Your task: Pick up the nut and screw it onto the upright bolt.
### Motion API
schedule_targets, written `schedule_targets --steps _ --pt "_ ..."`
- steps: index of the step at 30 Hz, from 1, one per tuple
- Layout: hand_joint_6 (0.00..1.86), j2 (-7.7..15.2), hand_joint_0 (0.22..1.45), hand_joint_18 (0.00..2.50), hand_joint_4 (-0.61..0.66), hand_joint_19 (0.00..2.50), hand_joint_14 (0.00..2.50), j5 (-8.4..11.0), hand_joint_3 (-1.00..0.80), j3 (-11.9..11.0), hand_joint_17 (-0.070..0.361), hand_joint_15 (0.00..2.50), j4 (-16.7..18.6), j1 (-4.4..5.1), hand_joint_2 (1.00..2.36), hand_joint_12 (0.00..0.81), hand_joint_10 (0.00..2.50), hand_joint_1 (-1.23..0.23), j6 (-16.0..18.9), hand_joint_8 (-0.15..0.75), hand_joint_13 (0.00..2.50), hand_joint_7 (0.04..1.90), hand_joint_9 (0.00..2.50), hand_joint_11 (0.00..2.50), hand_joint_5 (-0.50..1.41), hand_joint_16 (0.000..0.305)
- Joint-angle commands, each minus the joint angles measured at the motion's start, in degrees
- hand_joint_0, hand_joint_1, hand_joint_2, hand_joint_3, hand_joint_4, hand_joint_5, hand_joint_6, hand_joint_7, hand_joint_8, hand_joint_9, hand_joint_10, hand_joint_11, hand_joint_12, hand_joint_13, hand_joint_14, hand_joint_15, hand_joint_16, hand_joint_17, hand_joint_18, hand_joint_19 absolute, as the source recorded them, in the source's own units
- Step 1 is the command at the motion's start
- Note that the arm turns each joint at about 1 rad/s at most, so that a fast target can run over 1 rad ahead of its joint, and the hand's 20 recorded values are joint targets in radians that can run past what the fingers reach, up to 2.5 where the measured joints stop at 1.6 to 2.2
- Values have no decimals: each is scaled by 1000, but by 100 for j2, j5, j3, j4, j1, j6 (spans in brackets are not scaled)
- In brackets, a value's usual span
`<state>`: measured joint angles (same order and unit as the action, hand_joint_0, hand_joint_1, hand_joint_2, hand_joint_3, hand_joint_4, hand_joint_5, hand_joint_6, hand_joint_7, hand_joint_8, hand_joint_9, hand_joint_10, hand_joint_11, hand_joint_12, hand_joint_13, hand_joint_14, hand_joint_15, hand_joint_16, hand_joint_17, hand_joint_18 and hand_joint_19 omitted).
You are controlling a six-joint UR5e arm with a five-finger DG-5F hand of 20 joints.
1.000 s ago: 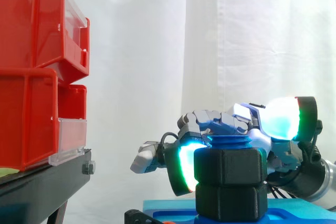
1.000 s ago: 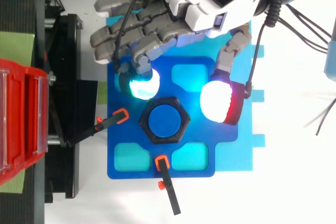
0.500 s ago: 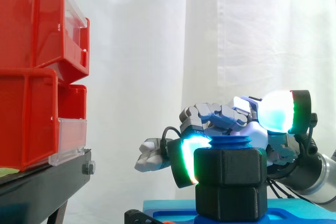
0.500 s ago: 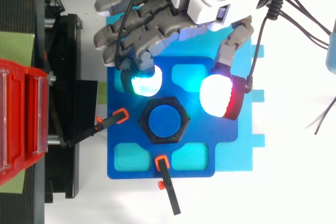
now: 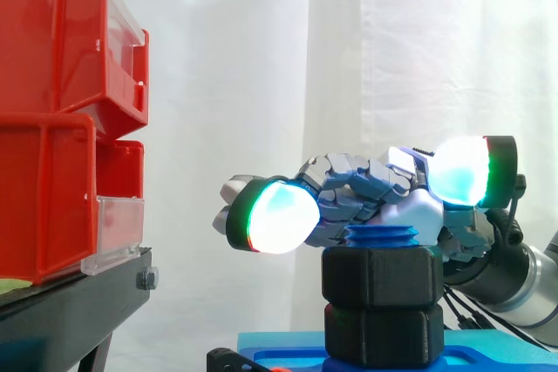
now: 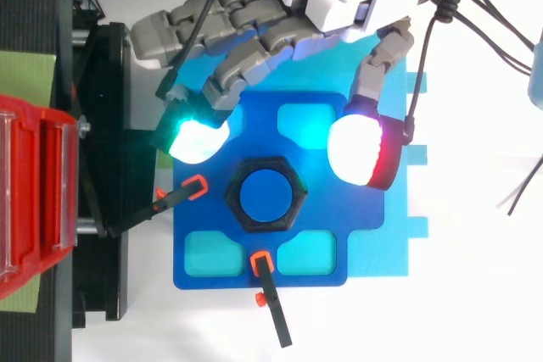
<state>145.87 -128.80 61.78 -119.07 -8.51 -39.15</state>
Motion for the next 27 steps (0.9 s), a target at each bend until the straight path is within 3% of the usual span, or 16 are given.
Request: schedule_targets --steps 1,9,15,18,27 --pt "501 -5 410 0 112 0 0 13 -500 36 119 0 -29 34 1000 352 0 -156 4 198 0 600 127 0 -244 53" --pt "501 3 410 0 124 0 0 241 -500 203 120 0 -29 148 1000 352 0 -157 -14 205 11 612 142 0 -241 53" --pt "503 -5 415 0 208 0 0 444 -500 413 123 0 -2 262 1000 361 0 -185 4 245 101 818 237 0 -203 55" --pt "503 -5 423 0 253 0 0 444 -500 413 122 0 6 271 1000 358 0 -201 4 257 146 955 311 0 -182 54" --pt "502 3 441 0 235 0 0 417 -500 378 116 0 15 245 1000 347 0 -235 56 270 241 1200 413 0 -147 52"
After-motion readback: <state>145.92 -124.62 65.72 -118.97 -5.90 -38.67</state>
